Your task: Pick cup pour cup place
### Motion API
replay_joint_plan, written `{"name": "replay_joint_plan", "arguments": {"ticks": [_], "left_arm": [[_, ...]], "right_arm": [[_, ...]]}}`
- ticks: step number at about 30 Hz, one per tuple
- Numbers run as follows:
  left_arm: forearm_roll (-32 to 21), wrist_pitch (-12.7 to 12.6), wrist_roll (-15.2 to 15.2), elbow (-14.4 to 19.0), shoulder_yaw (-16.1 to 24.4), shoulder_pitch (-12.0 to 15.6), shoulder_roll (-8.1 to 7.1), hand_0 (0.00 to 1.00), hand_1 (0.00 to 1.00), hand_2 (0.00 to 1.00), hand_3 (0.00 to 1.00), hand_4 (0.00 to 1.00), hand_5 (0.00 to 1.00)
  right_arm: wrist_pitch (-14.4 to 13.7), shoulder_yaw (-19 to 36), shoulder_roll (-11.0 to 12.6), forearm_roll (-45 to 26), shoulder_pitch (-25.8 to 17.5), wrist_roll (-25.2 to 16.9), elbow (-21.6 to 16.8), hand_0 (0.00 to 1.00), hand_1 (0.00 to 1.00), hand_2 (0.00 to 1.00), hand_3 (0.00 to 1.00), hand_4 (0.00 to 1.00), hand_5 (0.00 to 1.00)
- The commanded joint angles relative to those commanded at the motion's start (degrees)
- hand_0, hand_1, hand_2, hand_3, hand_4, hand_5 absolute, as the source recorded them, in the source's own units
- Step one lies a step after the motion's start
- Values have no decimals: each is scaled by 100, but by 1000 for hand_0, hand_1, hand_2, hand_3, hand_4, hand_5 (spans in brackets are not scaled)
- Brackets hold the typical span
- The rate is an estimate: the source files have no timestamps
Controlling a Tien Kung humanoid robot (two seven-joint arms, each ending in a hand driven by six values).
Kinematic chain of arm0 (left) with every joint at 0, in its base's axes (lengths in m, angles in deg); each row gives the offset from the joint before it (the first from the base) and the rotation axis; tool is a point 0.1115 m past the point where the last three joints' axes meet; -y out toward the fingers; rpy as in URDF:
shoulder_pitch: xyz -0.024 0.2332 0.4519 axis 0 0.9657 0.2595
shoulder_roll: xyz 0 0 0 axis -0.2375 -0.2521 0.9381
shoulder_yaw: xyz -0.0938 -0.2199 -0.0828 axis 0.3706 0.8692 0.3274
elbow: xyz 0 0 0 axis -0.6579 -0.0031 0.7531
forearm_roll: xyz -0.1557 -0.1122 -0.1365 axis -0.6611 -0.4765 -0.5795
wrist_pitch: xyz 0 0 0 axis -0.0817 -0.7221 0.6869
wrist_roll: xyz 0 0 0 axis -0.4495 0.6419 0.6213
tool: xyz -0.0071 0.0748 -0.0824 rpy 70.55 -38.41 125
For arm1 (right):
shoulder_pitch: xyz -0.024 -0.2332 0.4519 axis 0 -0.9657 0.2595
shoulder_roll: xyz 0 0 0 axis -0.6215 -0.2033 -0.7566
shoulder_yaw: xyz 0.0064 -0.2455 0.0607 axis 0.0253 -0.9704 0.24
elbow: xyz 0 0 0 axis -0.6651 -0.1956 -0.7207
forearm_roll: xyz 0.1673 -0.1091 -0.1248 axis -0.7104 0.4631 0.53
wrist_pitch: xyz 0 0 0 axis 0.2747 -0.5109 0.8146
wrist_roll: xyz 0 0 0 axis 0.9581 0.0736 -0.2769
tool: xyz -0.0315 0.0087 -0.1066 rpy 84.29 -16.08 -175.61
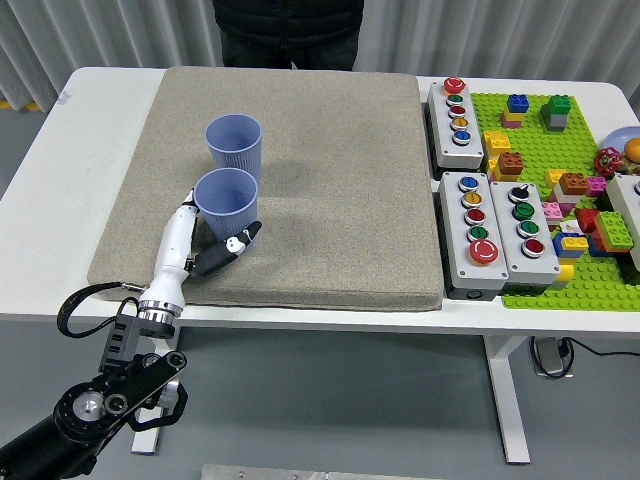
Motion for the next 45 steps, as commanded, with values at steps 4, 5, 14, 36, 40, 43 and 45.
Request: {"name": "replay_joint_plan", "arguments": {"ticks": [4,5,14,36,40,43,45], "left_arm": [[206,0,80,85,205,127,29,742,795,965,959,943,585],[275,0,101,108,268,160,40,742,795,965,959,943,585],[668,0,177,476,505,443,-146,805,859,998,971,961,600],[927,0,186,1537,641,1204,-761,813,861,998,967,979,626],[938,0,178,1567,878,1227,-810,812,862,998,965,989,633],[935,0,169,1609,1014,1262,-857,813,862,998,968,991,643],[919,0,168,1652,1092,1292,-885,813,862,998,968,991,643]], "right_arm": [[4,15,3,30,-9,2,1,685,638,588,571,2,135],[6,21,5,40,-9,3,2,685,638,588,571,2,135],[17,70,13,91,-15,2,2,686,638,588,571,2,135],[34,108,27,114,-79,-6,4,685,637,587,570,2,129],[38,115,29,123,-77,-7,5,685,637,588,570,2,129],[32,114,27,114,-79,-3,4,685,637,587,570,2,128],[28,120,26,115,-81,0,3,685,637,587,570,2,128]]}}
